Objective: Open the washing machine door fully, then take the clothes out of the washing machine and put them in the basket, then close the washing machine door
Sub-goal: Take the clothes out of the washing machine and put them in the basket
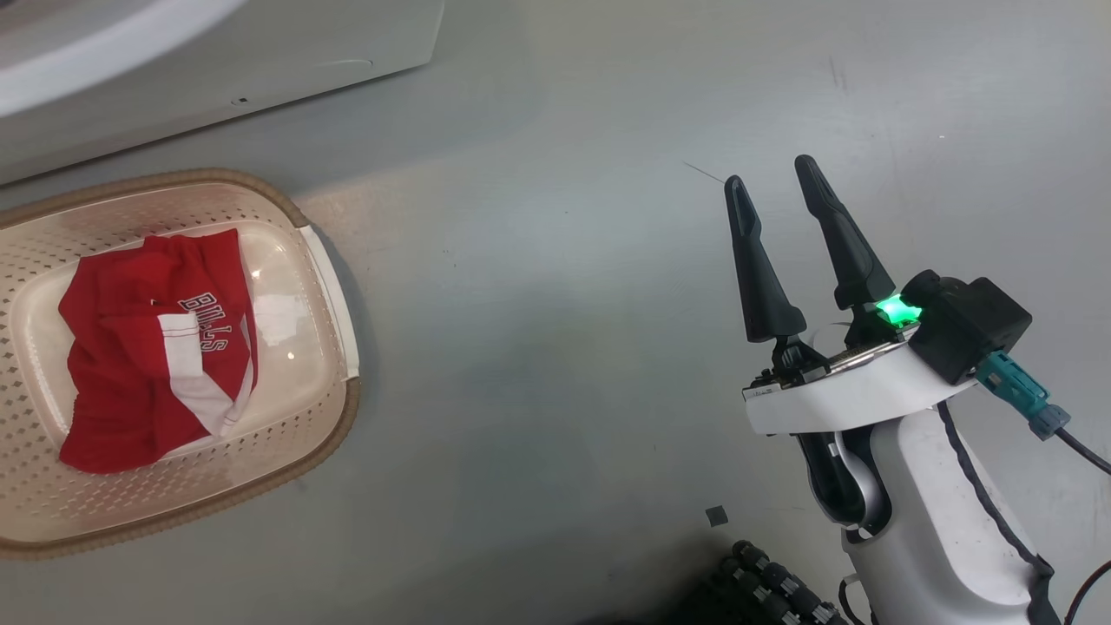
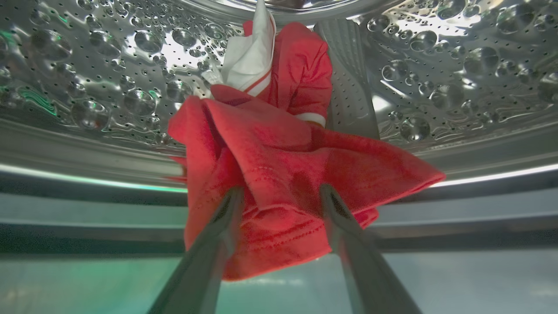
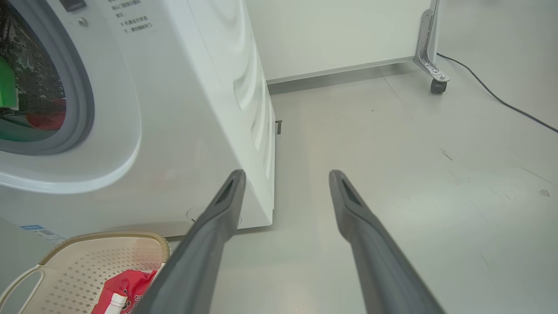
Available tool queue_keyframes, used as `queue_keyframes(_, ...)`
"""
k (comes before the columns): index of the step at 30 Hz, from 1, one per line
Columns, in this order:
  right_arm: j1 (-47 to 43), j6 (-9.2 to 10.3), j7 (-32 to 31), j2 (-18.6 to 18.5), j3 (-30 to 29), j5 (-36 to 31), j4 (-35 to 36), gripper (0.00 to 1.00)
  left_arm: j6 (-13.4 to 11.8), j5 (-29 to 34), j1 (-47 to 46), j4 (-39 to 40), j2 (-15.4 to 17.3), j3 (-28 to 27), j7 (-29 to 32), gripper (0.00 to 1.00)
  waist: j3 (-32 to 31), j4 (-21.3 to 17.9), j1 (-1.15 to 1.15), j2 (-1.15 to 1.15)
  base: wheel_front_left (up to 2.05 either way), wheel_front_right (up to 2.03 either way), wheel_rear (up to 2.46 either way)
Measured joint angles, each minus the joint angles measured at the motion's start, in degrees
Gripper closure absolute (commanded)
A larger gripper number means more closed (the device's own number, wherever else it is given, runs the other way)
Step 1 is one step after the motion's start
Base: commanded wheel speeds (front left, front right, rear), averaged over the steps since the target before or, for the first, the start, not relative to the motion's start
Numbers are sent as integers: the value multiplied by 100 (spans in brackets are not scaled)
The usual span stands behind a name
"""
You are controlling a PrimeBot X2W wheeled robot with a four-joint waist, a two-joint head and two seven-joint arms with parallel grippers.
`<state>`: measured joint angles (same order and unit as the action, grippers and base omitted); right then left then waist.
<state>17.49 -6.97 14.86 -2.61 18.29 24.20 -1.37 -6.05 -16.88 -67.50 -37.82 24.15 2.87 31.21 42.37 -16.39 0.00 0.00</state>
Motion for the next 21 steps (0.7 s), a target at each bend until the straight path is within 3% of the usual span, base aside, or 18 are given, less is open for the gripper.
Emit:
queue_keyframes(1,5,0,0,0,0,1,11,0,-4,0,-24,-13,-7,-16,24,55,6,1,0,0,0,0,0)
queue_keyframes(2,14,0,0,0,0,2,11,0,-5,0,-46,-30,-8,-21,57,82,12,2,0,0,0,0,0)
queue_keyframes(3,20,0,0,0,0,3,11,0,-18,0,-61,-35,-9,-22,57,100,17,3,0,0,0,0,0)
queue_keyframes(21,113,-1,0,0,-96,-13,-8,0,-13,-21,-199,168,-155,-16,-266,100,35,82,0,0,0,0,0)
